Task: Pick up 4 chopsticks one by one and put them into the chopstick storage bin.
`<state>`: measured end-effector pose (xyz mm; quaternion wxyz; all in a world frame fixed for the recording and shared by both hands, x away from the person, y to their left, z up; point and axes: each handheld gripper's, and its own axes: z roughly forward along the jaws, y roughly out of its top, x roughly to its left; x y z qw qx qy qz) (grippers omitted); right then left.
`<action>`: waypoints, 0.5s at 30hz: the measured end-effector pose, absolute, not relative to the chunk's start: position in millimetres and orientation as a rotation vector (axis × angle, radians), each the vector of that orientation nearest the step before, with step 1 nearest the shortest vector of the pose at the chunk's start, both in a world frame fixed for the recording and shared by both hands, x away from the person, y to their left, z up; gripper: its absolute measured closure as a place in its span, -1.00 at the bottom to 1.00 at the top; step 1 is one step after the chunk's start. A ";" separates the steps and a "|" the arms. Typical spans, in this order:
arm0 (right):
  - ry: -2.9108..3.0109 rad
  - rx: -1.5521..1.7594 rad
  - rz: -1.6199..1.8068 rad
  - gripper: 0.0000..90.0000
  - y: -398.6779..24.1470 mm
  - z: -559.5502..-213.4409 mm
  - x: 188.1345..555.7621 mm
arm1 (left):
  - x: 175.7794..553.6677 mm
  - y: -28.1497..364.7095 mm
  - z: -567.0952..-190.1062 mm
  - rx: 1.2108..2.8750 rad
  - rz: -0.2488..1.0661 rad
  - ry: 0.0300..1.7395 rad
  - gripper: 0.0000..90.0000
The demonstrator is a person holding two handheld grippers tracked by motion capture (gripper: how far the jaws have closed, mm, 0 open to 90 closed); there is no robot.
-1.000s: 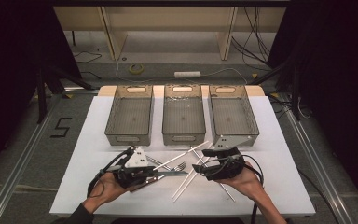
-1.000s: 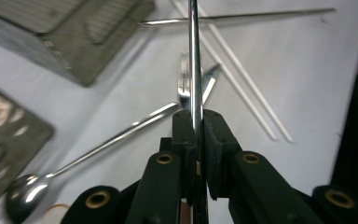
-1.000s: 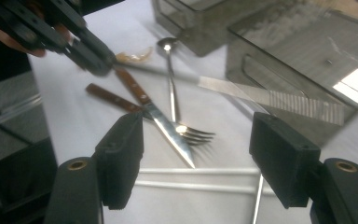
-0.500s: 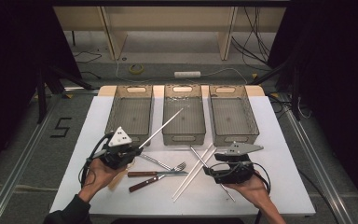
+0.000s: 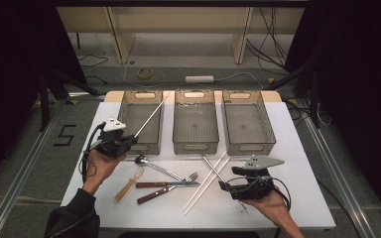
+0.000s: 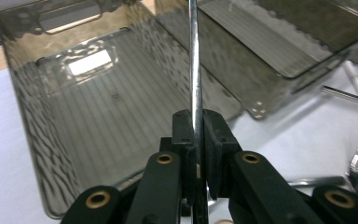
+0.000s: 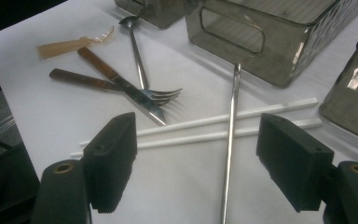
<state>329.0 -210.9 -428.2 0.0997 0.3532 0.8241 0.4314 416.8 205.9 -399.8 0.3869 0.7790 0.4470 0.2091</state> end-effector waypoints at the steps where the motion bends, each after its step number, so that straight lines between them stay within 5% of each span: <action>1: 2.435 1.043 1.276 -0.34 -210.5 -428.3 328.6 | 419.4 206.8 -399.6 1.981 0.537 1.147 0.86; 15: 2.434 1.034 1.286 -0.34 -210.3 -428.4 325.2 | 458.2 221.0 -406.6 1.948 0.527 1.291 0.86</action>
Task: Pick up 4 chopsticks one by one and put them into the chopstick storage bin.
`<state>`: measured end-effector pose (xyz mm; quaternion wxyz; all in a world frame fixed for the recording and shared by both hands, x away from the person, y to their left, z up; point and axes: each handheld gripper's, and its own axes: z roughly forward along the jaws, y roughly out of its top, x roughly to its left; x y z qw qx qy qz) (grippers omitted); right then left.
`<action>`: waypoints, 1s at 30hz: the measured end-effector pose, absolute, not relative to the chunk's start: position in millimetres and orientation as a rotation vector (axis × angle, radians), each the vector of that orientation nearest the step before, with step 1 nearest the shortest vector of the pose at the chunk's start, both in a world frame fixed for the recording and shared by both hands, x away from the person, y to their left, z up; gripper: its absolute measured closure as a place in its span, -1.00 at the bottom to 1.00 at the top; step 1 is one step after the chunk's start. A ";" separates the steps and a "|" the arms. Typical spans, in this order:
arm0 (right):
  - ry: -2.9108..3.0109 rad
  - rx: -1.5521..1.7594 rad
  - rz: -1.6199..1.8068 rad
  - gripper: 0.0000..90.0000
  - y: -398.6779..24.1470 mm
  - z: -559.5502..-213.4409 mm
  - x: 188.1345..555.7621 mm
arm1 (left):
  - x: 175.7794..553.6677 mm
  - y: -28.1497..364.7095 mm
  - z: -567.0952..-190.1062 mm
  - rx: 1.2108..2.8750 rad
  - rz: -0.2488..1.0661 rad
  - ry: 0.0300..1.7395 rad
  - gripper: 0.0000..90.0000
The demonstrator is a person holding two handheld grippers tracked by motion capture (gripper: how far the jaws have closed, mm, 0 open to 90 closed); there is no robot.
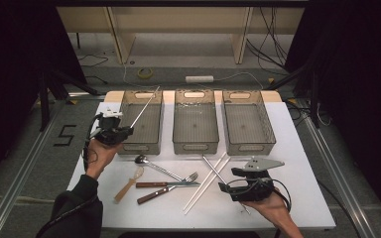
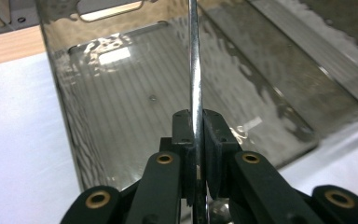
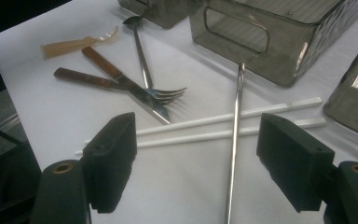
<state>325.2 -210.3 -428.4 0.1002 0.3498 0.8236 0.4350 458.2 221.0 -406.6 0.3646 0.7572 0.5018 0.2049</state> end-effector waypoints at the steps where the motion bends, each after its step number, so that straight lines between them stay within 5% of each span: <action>1: 2.438 1.035 1.284 -0.34 -210.1 -428.5 325.1 | 461.1 222.1 -407.8 1.942 0.524 1.302 0.86; 20: 2.457 1.019 1.282 -0.34 -207.5 -429.2 324.5 | 489.2 226.8 -424.5 1.922 0.501 1.474 0.83; 23: 2.456 1.018 1.283 -0.34 -207.9 -429.1 324.6 | 488.6 226.8 -424.5 1.906 0.523 1.498 0.51; 30: 2.455 1.027 1.249 -0.34 -208.6 -428.6 325.5 | 469.6 225.3 -414.3 1.877 0.450 1.425 0.12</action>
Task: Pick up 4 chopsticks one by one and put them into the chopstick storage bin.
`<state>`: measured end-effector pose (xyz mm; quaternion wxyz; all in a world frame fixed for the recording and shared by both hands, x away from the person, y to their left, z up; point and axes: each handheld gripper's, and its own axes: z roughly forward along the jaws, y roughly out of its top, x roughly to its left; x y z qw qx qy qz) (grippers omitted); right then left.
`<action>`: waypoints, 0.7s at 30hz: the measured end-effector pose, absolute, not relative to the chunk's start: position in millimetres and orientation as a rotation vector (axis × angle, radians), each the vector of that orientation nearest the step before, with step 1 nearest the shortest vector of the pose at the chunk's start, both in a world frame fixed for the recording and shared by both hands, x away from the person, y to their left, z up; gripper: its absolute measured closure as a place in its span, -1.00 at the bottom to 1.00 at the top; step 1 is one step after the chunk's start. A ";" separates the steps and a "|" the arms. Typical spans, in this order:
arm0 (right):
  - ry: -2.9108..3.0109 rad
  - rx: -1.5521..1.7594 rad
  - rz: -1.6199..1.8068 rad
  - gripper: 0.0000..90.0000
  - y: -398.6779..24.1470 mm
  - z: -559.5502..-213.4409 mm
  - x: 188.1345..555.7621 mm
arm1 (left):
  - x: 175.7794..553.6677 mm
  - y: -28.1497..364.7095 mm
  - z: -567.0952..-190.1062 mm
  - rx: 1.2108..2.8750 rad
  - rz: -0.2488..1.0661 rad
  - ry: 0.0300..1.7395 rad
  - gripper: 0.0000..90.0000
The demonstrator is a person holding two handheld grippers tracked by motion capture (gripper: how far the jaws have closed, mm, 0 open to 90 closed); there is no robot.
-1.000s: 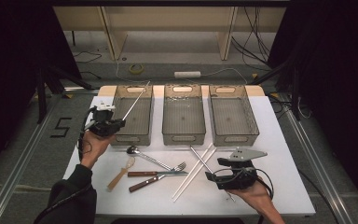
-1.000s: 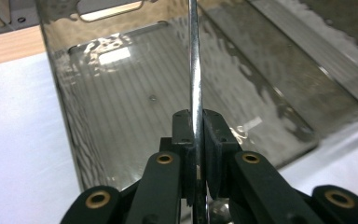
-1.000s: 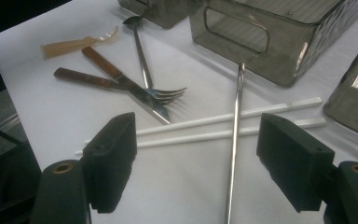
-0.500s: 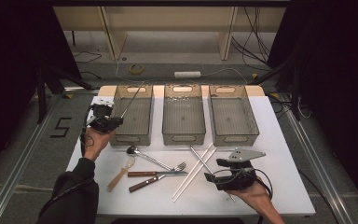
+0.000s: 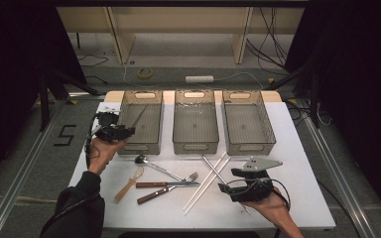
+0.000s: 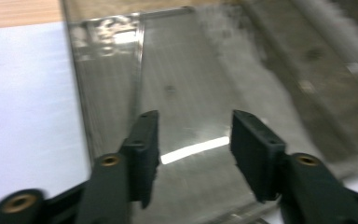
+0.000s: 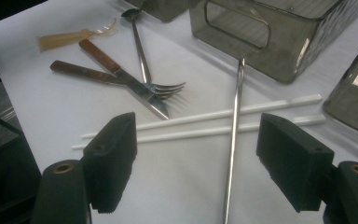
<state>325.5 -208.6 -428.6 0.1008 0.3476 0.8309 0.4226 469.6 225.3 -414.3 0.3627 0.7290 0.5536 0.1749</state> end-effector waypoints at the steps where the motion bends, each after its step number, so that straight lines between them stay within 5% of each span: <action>1: 2.459 1.032 1.240 -0.34 -208.9 -428.8 326.1 | 465.2 224.0 -412.5 1.858 0.428 1.409 0.02; 6: 2.469 1.087 1.172 -0.31 -209.1 -431.0 328.9 | 444.6 216.7 -400.9 1.880 0.397 1.299 -0.23; 21: 2.563 1.198 0.905 0.03 -206.4 -439.5 346.9 | 386.0 190.1 -403.7 1.915 0.347 1.074 -0.51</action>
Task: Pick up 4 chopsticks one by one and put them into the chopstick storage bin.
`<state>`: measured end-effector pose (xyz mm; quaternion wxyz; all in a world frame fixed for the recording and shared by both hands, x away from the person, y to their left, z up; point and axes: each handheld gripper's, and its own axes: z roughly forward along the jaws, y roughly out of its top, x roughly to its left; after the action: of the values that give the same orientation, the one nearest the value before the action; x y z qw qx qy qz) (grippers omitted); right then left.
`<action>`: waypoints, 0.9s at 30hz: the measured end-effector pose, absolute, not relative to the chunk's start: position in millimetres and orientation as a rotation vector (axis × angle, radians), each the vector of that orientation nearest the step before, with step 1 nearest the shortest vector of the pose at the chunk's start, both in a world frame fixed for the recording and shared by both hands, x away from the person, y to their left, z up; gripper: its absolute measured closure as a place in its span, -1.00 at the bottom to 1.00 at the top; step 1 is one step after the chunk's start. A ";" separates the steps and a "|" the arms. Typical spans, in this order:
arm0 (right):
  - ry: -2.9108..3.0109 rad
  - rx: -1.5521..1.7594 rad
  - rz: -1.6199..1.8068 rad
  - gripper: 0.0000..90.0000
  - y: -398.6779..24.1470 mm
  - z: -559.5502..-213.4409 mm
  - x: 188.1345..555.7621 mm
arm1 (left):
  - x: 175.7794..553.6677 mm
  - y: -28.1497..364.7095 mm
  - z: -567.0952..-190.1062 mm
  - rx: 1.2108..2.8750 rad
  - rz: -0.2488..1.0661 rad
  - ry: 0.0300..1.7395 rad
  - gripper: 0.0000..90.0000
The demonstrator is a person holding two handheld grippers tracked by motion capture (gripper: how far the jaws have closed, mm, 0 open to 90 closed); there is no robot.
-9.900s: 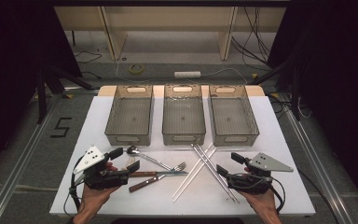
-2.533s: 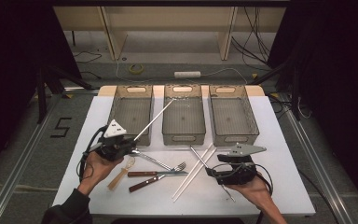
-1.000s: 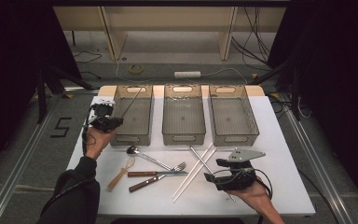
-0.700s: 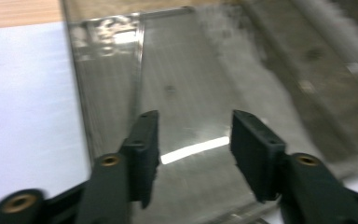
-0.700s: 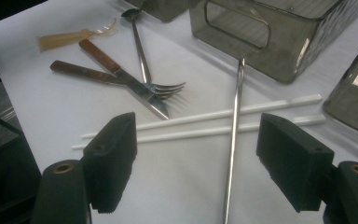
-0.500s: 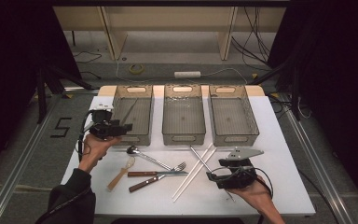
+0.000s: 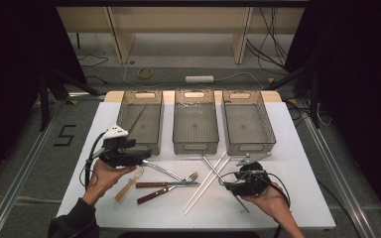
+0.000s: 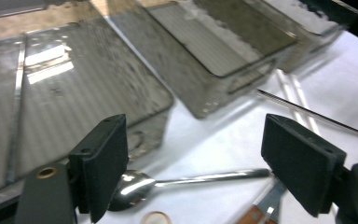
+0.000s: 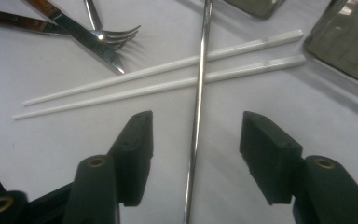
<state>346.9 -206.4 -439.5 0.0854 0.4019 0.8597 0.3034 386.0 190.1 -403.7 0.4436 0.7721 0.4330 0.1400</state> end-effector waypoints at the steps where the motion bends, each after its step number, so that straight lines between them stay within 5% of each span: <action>1: 2.578 1.188 0.898 0.06 -205.2 -439.2 348.3 | 382.5 188.1 -405.4 1.915 0.340 1.065 -0.51; 27: 2.767 1.186 0.630 0.59 -183.4 -455.7 378.7 | 332.4 176.2 -418.7 1.925 0.367 0.938 -0.59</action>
<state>378.7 -183.4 -455.7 0.0329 0.3853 0.8992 0.2047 332.4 176.2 -418.7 0.4656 0.7841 0.3822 0.1493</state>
